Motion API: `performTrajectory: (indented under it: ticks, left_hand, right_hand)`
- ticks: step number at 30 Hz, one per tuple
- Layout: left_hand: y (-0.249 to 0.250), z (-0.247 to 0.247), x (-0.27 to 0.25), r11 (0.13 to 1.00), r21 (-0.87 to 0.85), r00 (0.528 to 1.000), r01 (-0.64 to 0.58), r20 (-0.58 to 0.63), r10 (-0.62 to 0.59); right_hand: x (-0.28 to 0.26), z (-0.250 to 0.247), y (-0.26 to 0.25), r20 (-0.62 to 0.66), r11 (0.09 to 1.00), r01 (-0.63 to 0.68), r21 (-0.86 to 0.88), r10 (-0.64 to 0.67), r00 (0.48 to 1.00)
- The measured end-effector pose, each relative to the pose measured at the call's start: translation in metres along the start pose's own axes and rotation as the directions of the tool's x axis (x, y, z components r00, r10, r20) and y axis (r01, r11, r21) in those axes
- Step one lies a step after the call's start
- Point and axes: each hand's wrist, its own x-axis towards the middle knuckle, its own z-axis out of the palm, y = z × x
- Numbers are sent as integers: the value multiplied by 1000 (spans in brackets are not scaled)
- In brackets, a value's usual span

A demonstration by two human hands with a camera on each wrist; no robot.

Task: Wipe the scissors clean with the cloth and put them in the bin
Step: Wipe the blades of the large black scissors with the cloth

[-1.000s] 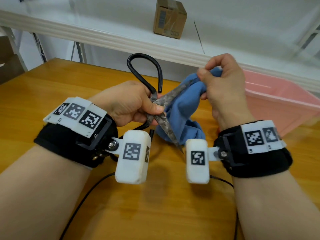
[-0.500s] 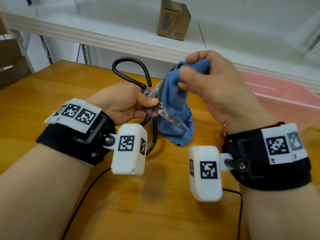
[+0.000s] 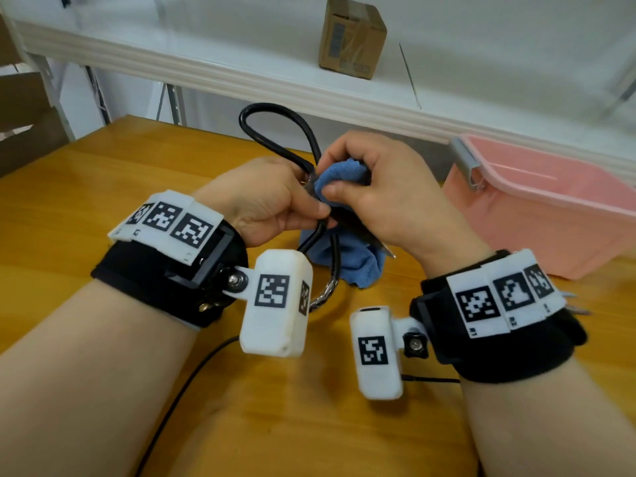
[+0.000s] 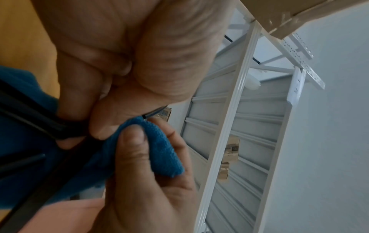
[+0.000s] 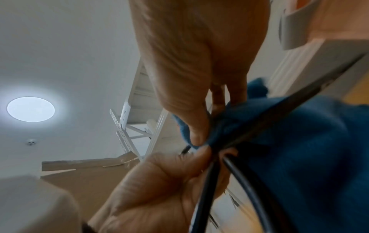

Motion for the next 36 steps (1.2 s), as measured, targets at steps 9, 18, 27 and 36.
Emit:
performTrajectory:
  ticks: [9, 18, 27, 36]
  left_hand:
    - [1, 12, -1, 1000, 21, 999, -7, 35, 7]
    - [-2, 16, -1, 986, -97, 984, 133, 134, -119]
    - [7, 1, -1, 982, -183, 999, 51, 6, -51]
    - [6, -2, 0, 998, -27, 998, -64, -30, 64]
  right_hand:
    - [3, 6, 4, -124, 990, -9, -141, -8, 992]
    - [5, -20, 22, -252, 976, -112, 186, 157, 955]
    - [9, -28, 20, -293, 773, -121, 623, 373, 880]
    - [3, 7, -1, -89, 856, -141, 498, 212, 973]
